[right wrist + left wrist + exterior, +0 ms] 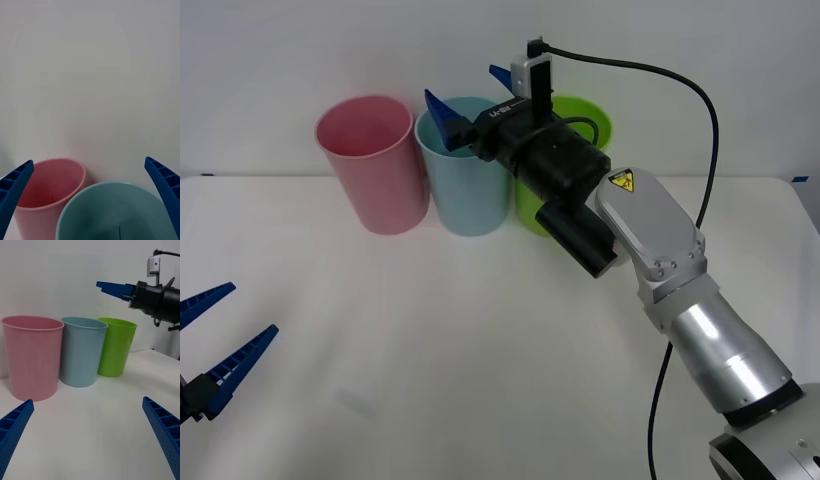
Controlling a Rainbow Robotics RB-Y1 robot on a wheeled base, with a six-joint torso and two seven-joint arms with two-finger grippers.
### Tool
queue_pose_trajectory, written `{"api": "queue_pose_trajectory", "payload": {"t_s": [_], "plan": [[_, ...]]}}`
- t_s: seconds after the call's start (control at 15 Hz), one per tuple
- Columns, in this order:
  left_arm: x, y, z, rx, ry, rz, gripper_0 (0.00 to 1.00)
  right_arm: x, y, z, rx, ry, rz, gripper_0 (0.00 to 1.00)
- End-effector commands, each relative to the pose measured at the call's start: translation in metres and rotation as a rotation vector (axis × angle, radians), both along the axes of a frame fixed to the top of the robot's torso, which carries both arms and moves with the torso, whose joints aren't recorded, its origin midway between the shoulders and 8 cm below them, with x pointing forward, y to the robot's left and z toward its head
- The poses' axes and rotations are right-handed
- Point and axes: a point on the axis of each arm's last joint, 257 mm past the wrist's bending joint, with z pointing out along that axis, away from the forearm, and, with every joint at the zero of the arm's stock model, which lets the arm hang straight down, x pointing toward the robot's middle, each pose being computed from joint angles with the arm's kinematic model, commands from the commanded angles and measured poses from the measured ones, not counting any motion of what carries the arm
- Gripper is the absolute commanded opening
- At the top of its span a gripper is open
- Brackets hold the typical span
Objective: Grasp the object on the table and drop it into the matching bin: aluminum can to the light blue bin, PET bottle to the pink bin.
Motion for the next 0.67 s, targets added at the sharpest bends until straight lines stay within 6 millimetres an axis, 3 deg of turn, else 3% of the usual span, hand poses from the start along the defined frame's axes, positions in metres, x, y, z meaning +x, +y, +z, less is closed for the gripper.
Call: {"api": "queue_pose_trajectory", "payload": {"t_s": [0.07, 0.67], "plan": [[0.000, 0.000, 0.000, 0.000, 0.000, 0.000, 1.00, -0.028, -0.021, -0.014, -0.017, -0.013, 0.016, 1.00], [0.000, 0.000, 0.000, 0.000, 0.000, 0.000, 1.00, -0.112, -0.104, -0.069, -0.131, 0.022, 0.102, 1.00]]}}
